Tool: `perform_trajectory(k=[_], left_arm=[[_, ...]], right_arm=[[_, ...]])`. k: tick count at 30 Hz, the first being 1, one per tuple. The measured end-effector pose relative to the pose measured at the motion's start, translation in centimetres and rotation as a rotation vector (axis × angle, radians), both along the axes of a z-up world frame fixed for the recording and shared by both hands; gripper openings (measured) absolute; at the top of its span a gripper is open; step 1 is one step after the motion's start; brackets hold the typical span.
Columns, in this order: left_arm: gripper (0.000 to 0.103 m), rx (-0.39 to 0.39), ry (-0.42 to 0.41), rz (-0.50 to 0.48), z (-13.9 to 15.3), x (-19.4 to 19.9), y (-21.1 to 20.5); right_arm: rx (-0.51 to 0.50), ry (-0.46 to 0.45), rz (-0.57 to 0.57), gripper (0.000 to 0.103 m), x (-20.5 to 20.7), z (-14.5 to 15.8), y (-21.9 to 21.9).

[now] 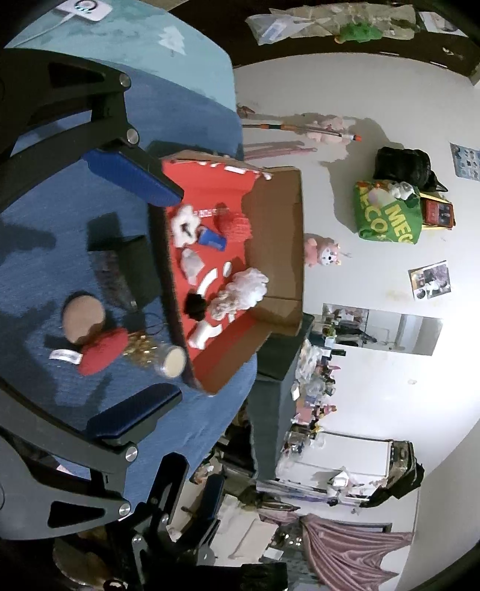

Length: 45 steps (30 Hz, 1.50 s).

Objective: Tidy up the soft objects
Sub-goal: 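Withdraw both tools from the box back over the blanket, then lower the right gripper onto the red knitted pouch and close it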

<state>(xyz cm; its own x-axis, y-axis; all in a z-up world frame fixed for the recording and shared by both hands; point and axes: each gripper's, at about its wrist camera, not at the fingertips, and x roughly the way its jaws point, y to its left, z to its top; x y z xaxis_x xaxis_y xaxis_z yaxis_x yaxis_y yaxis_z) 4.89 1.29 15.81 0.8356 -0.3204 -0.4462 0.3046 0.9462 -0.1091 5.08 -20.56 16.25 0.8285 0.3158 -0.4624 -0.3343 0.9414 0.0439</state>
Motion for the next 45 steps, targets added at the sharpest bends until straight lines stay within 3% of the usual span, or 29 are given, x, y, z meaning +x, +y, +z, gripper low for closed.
perform_trajectory(k=[18, 29, 36, 45], left_arm=[[0.098, 0.024, 0.100, 0.099, -7.2, -0.8, 0.1], [0.098, 0.035, 0.180, 0.086, -10.1, 0.1, -0.2], [0.098, 0.040, 0.219, 0.045, -10.8, 0.7, -0.4], [0.097, 0.029, 0.270, -0.097, -10.9, 1.7, -1.5]], right_arm=[[-0.011, 0.056, -0.115, 0.103, -1.4, -7.6, -0.2], [0.008, 0.148, -0.096, 0.103, -0.2, -11.0, -0.2], [0.068, 0.201, -0.037, 0.103, 0.7, -11.7, -0.5], [0.209, 0.333, 0.122, 0.103, 3.6, -12.4, -0.5]])
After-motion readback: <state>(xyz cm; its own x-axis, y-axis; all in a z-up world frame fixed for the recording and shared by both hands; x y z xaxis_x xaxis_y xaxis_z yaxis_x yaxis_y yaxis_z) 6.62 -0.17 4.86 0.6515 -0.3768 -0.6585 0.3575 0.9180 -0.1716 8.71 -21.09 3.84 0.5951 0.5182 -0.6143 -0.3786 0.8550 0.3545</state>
